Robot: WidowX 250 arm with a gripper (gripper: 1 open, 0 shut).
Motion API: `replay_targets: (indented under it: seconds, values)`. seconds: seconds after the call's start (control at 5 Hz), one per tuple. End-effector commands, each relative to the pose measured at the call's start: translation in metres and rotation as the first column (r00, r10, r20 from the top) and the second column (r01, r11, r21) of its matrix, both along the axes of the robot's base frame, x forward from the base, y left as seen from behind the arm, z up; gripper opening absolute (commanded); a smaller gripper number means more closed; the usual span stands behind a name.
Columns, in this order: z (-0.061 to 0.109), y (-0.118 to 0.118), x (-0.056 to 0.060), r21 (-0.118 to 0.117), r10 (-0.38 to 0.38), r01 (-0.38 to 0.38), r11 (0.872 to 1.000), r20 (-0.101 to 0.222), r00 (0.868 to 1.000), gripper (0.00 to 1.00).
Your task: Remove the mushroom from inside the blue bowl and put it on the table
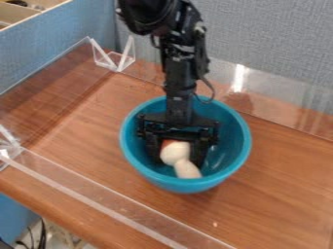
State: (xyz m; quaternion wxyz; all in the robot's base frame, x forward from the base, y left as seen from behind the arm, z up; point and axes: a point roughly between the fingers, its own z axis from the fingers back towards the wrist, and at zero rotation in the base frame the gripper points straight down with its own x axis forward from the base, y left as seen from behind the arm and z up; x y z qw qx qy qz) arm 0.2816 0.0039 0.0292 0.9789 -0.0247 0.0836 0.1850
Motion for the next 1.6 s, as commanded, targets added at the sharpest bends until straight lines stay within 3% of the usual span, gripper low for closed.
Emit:
replay_targets:
  seconds: [0.0,0.4,0.8,1.4]
  values:
    - [0.010,0.022,0.013,0.014,0.070,-0.071,0.997,0.044,0.997,1.00]
    - [0.008,0.031,0.033,0.015,0.146,-0.147,0.989,0.056,0.988,1.00]
    - [0.014,0.026,0.036,0.012,0.176,-0.177,0.984,0.060,0.983,1.00]
    - [-0.004,0.032,0.051,0.005,0.102,-0.103,0.995,0.064,0.993,1.00]
